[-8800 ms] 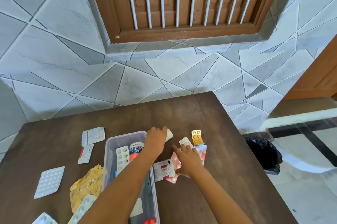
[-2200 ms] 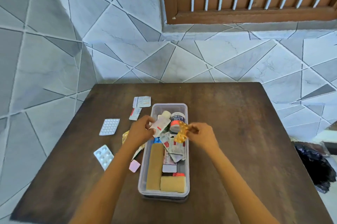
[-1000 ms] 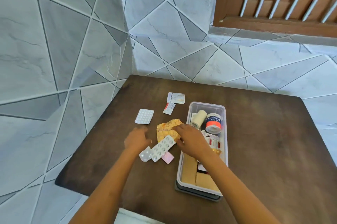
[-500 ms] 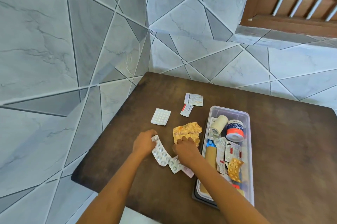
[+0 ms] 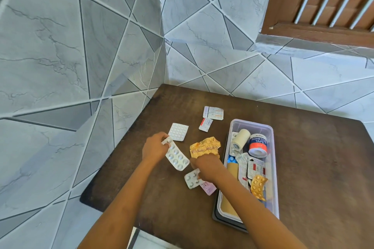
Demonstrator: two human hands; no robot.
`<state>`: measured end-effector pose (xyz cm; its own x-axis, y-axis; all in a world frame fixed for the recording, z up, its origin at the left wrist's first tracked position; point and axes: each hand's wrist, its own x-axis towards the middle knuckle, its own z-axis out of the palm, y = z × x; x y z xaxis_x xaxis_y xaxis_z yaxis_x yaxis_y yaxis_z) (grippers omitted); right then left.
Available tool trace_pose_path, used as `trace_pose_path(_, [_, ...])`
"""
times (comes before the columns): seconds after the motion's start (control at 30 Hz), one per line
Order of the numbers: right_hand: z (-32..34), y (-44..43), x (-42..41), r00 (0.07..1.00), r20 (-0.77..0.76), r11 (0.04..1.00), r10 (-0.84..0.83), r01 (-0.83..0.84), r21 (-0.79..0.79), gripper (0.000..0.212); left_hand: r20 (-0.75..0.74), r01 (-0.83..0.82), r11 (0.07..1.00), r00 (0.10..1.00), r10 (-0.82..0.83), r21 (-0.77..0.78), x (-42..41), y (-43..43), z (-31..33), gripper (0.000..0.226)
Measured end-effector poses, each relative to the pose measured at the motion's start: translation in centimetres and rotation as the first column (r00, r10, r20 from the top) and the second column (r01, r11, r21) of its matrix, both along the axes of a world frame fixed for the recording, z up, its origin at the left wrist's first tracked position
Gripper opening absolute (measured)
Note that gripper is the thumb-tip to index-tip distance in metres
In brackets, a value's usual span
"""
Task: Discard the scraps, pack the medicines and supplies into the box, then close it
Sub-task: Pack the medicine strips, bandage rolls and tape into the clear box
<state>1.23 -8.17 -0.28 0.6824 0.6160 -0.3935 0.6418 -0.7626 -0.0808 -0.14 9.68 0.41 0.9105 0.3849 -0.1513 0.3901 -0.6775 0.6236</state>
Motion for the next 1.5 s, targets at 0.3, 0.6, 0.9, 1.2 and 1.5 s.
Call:
trace_pose_path(0.3, [3.6, -3.2, -0.9, 0.908, -0.009, 0.778, -0.419, 0.364, 0.513, 0.026, 0.246, -0.067, 0.985, 0.964, 0.105, -0.159, 0.4, -2.3, 3.8, 0.026])
trace_pose_path(0.6, [3.7, -13.4, -1.4, 0.546, -0.226, 0.274, -0.807, 0.684, 0.676, 0.015, 0.212, 0.126, 0.976, 0.973, -0.087, -0.175, 1.3, -13.3, 3.4, 0.022])
trace_pose_path(0.9, [1.8, -15.1, -3.4, 0.635, -0.248, 0.441, -0.732, 0.718, 0.538, 0.039, -0.109, 0.406, 0.908, 0.912, -0.395, 0.107, -0.3, -19.9, 0.6, 0.054])
trace_pose_path(1.2, [1.1, -15.1, -2.5, 0.775, 0.285, 0.826, -0.564, 0.534, 0.18, 0.031, -0.273, 0.538, 0.7, 0.843, -0.464, 0.469, -0.5, -20.4, 2.3, 0.031])
trace_pose_path(1.5, [-0.1, -17.4, -1.8, 0.936, 0.197, 0.957, -0.292, 0.285, 0.061, 0.039, -0.374, 0.641, 0.753, 0.741, -0.558, 0.146, -0.5, -20.4, 1.8, 0.033])
